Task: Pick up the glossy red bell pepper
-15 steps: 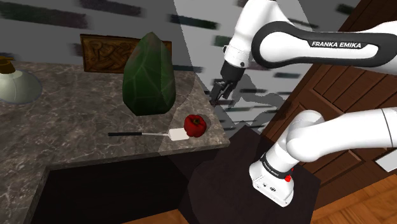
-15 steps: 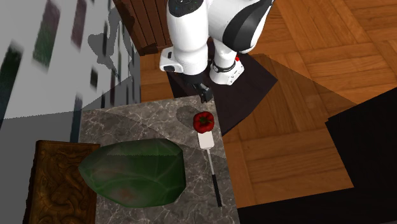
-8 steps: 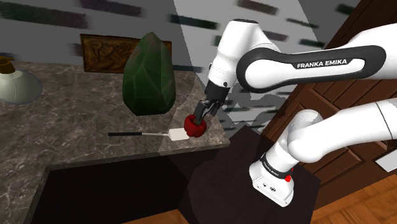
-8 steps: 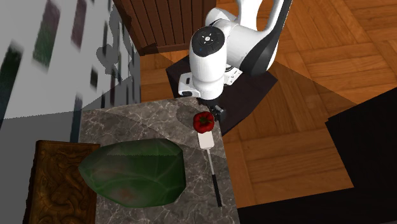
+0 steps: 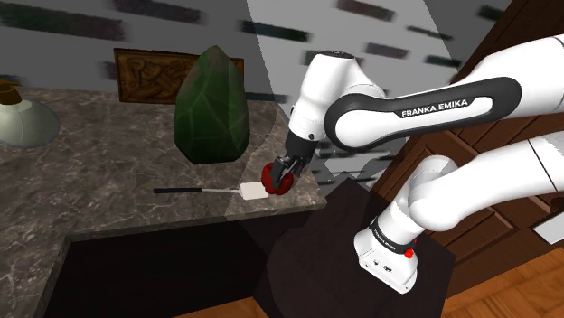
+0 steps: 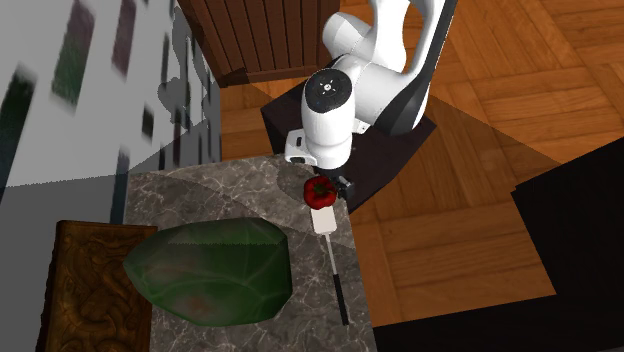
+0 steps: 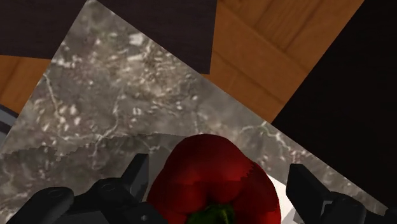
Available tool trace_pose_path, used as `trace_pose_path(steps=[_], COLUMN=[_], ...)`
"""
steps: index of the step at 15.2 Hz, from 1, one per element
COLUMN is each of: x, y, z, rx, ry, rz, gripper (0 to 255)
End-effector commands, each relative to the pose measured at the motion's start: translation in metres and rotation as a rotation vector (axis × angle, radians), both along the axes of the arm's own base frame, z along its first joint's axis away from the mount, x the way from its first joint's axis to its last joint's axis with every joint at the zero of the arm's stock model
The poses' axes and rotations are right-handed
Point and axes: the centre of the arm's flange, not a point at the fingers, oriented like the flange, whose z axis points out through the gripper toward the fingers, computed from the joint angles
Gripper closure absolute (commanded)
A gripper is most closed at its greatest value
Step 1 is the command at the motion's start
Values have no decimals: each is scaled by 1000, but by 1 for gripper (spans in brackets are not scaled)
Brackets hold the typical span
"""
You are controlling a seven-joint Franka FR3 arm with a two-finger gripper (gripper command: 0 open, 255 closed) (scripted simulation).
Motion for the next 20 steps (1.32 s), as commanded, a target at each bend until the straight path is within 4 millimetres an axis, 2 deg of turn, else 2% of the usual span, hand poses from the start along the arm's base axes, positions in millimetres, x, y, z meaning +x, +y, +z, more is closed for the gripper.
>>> trace_pose_path(steps=[1, 2, 11, 20], x=[0, 0, 0, 0], y=[0, 2, 0, 0], z=[-5, -4, -5, 43], rx=[0, 0, 0, 0], ry=[0, 0, 0, 0], rz=[0, 0, 0, 0], gripper=[0, 255, 255, 255])
